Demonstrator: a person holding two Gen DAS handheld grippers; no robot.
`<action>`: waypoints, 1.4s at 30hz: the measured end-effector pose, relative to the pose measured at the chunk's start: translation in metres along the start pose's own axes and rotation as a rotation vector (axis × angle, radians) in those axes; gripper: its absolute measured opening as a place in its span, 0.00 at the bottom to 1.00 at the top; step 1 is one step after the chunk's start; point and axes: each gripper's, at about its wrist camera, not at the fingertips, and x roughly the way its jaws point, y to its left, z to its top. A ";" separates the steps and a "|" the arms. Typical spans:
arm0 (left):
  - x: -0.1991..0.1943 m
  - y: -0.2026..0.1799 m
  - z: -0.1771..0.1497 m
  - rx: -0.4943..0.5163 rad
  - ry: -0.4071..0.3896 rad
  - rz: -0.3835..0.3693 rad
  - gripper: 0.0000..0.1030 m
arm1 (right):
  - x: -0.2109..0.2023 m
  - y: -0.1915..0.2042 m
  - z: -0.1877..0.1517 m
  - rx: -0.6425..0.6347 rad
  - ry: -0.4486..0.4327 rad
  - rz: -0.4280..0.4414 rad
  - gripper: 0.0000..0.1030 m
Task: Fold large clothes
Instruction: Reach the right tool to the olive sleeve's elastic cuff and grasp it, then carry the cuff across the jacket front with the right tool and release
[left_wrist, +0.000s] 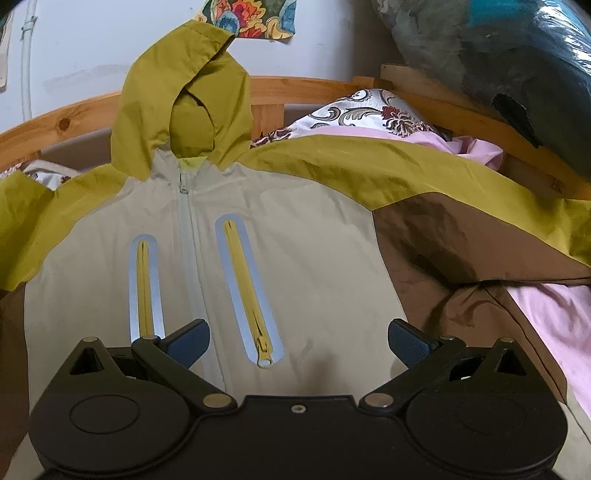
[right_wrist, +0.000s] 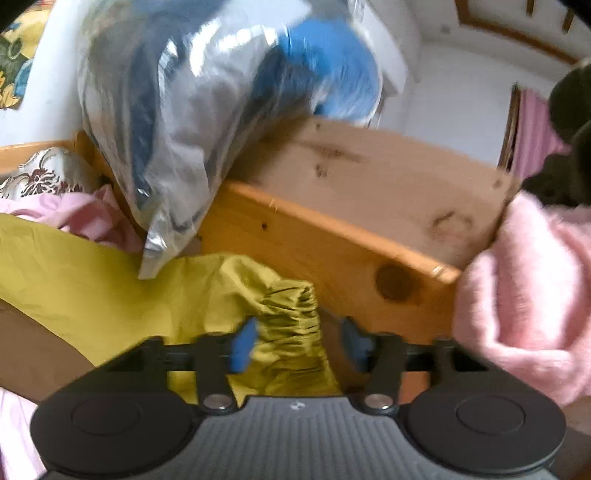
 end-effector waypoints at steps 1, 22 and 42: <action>-0.001 0.001 0.000 -0.005 0.006 0.001 0.99 | 0.000 0.000 0.001 0.007 0.018 0.018 0.26; -0.041 0.044 0.009 -0.107 0.006 0.194 0.99 | -0.136 0.119 0.063 -0.127 -0.190 0.457 0.04; -0.102 0.085 -0.038 -0.239 -0.031 0.398 0.99 | -0.226 0.292 0.101 -0.185 -0.300 1.225 0.04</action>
